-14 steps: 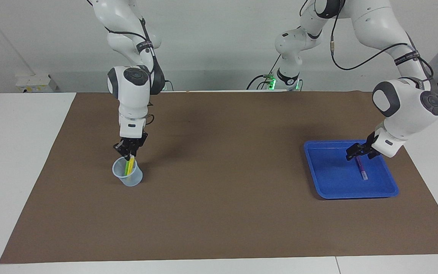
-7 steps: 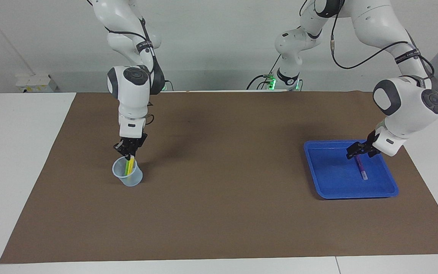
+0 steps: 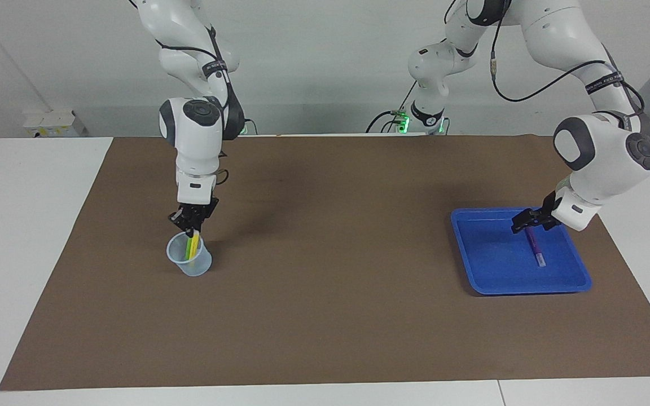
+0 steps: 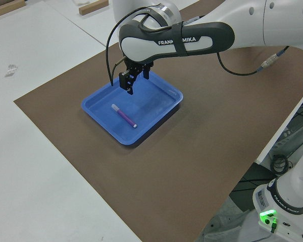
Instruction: Right arm passes pens to left for tray arrangement
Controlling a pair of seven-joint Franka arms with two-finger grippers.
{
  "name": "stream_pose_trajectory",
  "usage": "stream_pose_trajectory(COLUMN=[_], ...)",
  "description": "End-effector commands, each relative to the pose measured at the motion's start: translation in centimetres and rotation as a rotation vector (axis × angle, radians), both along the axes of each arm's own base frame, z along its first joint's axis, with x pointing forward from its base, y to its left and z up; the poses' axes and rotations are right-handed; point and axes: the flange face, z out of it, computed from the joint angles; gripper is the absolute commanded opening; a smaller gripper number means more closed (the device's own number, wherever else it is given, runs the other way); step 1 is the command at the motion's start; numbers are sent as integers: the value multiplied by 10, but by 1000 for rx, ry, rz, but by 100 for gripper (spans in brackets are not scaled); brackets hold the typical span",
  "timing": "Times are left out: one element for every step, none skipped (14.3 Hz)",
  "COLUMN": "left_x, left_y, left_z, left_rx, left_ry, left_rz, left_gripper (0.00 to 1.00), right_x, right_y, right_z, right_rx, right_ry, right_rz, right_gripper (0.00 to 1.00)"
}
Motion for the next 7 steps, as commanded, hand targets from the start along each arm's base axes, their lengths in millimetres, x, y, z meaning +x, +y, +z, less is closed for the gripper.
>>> stream_pose_trajectory(left_x=[-6, -6, -6, -6, -7, -7, -7], left_y=[-6, -6, -6, -7, -7, -6, -7], left_z=[8, 8, 8, 8, 11, 11, 11], left_rx=[-2, -3, -5, -4, -3, -3, -3], left_ry=[11, 11, 13, 15, 14, 12, 12], left_rz=[17, 20, 23, 27, 29, 29, 29], left_gripper=[100, 100, 100, 100, 100, 100, 100], right_x=[-1, -1, -1, -1, 0, 0, 0], right_y=[-4, -4, -4, -5, -5, -5, -5], right_z=[-3, -2, -2, -1, 1, 1, 3], right_rx=[-10, -10, -16, -29, -39, -41, -42], right_ry=[-16, -17, -18, -22, -27, -29, -31], right_rz=[16, 15, 20, 30, 39, 41, 40], right_gripper=[0, 0, 0, 0, 0, 0, 0])
